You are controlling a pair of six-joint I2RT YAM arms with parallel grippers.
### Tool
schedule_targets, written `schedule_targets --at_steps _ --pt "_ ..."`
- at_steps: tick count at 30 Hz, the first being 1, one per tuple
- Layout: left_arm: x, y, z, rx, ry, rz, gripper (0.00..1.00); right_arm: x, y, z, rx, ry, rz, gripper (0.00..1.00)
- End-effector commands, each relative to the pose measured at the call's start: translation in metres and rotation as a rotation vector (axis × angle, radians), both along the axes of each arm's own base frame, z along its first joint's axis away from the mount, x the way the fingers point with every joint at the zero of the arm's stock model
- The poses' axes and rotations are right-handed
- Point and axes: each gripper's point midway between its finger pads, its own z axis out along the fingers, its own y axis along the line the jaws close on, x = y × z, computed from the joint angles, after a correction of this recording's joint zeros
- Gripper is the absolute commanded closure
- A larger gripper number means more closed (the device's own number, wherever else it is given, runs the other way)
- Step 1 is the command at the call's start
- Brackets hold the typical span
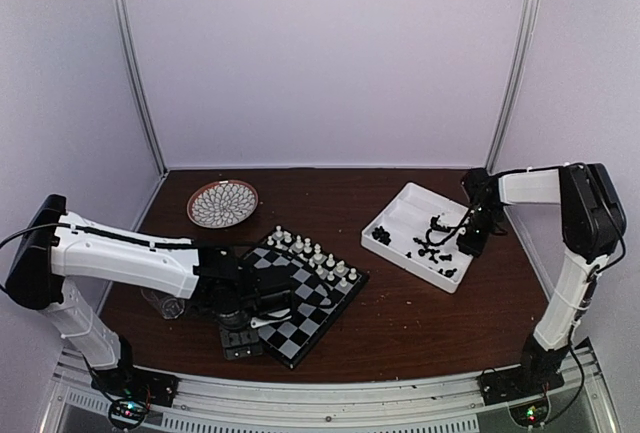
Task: Set up the chess pieces on the board
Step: Move the storage box to the center of the board.
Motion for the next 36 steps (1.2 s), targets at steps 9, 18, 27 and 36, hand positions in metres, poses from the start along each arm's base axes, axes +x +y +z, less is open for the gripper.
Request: schedule_targets --at_steps 9,18,27,36 --pt "0.022 -0.001 -0.013 0.059 -0.111 -0.018 0.07 -0.108 -0.003 -0.006 0.050 0.214 -0.012 0.98" --pt "0.028 -0.003 -0.020 0.048 -0.148 -0.028 0.07 -0.128 0.021 -0.010 0.161 0.273 -0.045 0.97" --pt "0.030 -0.001 -0.016 0.021 -0.177 -0.015 0.07 -0.137 0.048 -0.005 0.227 0.308 0.012 0.95" --pt "0.030 -0.003 -0.018 0.014 -0.183 -0.071 0.06 -0.132 0.044 0.021 0.229 0.243 0.022 0.86"
